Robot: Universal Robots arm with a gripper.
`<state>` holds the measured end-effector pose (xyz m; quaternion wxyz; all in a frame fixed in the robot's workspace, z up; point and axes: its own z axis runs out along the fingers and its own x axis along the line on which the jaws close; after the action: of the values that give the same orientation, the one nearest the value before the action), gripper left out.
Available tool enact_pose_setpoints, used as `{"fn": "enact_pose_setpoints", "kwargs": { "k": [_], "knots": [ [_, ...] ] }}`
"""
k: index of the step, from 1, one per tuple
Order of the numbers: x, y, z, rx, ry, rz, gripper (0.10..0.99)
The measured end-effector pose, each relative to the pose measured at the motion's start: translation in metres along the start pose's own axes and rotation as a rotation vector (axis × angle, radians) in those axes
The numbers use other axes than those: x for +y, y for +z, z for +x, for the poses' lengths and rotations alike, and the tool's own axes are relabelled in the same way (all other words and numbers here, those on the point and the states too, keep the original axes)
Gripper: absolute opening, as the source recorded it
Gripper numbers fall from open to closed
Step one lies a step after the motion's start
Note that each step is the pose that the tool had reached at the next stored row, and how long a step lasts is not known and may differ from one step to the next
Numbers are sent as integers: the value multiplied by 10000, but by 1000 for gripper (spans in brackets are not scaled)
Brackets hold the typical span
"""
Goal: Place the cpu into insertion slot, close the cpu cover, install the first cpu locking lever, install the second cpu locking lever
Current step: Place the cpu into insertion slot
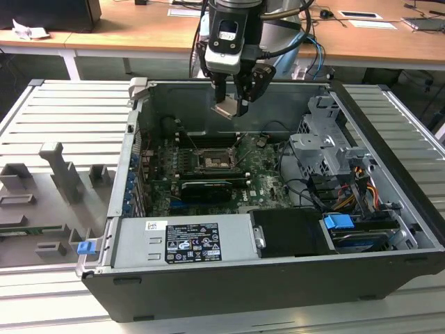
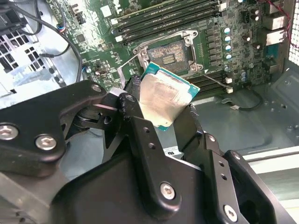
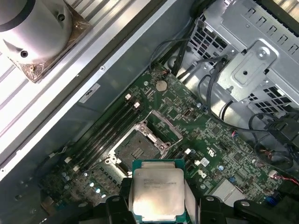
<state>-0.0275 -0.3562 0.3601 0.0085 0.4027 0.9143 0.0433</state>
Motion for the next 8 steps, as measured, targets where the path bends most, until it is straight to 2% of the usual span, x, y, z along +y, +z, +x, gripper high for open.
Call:
{"fn": "enact_pose_setpoints", "kwargs": {
  "k": [8],
  "knots": [
    [-1, 9, 0, -54, 623, -12, 529]
  ]
}}
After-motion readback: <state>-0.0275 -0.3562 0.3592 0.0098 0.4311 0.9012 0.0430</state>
